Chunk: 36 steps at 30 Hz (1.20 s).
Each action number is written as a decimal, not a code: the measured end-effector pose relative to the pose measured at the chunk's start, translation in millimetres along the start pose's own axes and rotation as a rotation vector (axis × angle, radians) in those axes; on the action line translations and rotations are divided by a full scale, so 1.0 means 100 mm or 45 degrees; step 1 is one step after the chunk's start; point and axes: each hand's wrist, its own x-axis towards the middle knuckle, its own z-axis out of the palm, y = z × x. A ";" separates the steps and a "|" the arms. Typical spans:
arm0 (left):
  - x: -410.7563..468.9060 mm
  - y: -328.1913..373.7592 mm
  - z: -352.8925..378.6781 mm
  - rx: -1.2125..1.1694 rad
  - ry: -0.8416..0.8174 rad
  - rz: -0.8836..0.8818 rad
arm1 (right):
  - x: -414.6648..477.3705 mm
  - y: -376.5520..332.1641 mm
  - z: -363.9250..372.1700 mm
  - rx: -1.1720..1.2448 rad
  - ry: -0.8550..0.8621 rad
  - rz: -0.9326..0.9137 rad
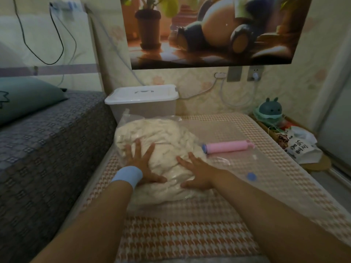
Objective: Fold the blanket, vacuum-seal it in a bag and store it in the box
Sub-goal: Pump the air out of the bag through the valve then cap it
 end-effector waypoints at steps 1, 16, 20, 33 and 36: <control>0.01 -0.02 0.02 -0.015 -0.037 -0.007 | 0.01 0.01 -0.03 -0.029 -0.008 0.005; 0.68 0.39 -1.22 0.408 0.255 0.277 | 0.86 -0.33 -0.85 0.068 0.485 0.029; 1.04 -0.03 -0.84 -0.003 0.030 0.026 | 1.28 -0.11 -0.78 0.297 0.032 0.146; 1.14 0.40 -1.25 0.273 -0.474 -0.193 | 1.23 0.15 -0.93 0.747 0.021 0.187; 1.14 0.88 -1.37 0.302 -0.182 0.058 | 1.22 0.44 -1.10 0.434 0.265 0.346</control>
